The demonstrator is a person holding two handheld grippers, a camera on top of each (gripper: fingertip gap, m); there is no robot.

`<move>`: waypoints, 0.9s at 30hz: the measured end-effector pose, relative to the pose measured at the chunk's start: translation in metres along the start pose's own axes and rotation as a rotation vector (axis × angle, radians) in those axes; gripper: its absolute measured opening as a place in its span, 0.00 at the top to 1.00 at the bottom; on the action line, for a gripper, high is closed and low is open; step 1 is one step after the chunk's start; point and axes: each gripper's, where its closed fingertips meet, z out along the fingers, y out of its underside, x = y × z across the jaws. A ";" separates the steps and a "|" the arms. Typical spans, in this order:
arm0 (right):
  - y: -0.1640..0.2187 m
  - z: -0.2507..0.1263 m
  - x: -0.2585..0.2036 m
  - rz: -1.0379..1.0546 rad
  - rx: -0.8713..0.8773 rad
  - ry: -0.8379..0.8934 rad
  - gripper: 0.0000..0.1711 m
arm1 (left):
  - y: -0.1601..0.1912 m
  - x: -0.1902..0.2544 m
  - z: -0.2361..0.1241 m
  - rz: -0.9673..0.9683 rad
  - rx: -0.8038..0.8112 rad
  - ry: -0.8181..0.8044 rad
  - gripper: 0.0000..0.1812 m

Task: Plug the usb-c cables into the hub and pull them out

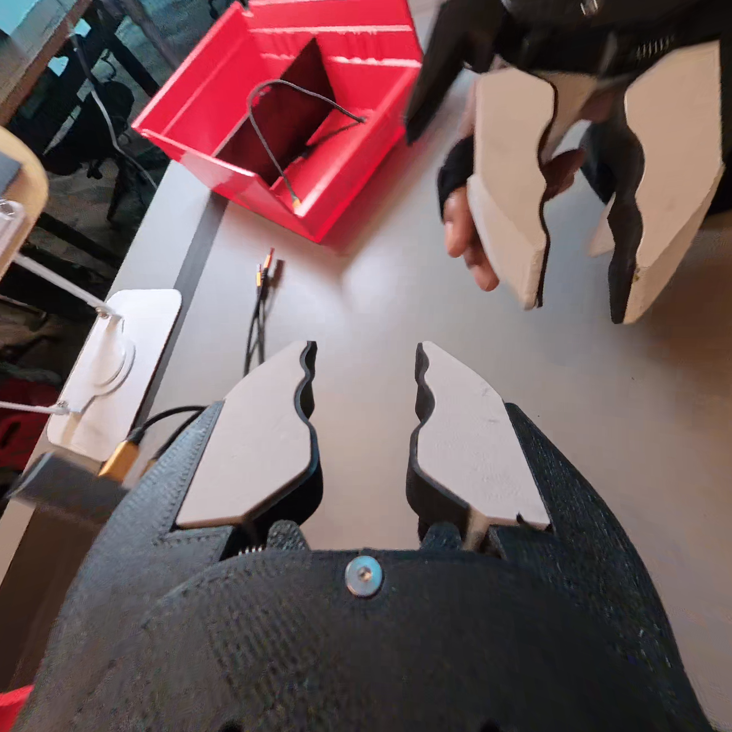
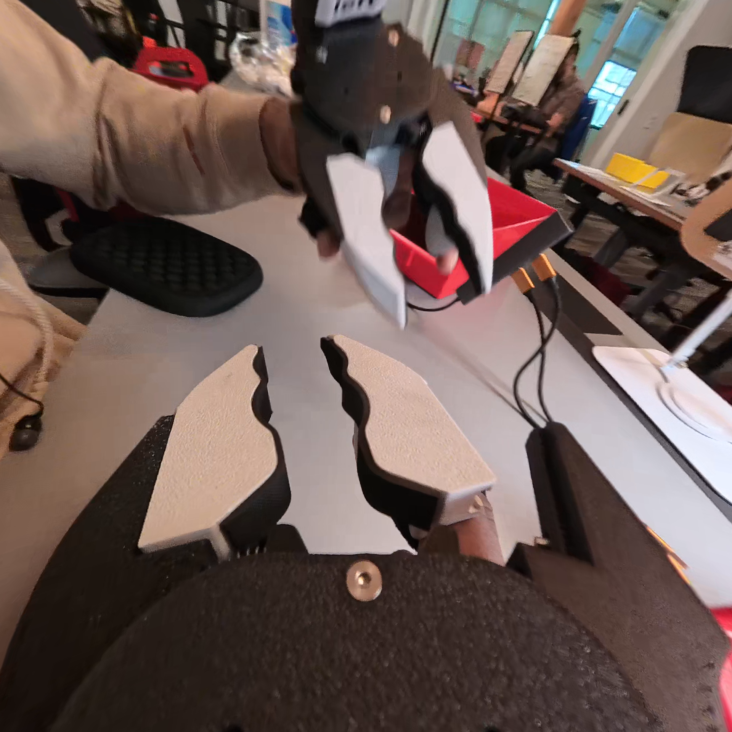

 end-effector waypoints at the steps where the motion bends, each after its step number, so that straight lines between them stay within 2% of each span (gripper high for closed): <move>1: -0.002 0.003 -0.002 0.001 0.007 -0.014 0.46 | 0.002 0.009 0.009 0.024 -0.015 -0.003 0.73; 7: -0.023 0.002 -0.003 -0.002 0.065 -0.049 0.48 | 0.006 0.030 0.036 0.060 -0.036 0.018 0.72; 27: -0.028 0.011 0.007 -0.098 -0.038 -0.128 0.46 | 0.005 0.058 0.049 0.223 -0.078 0.119 0.70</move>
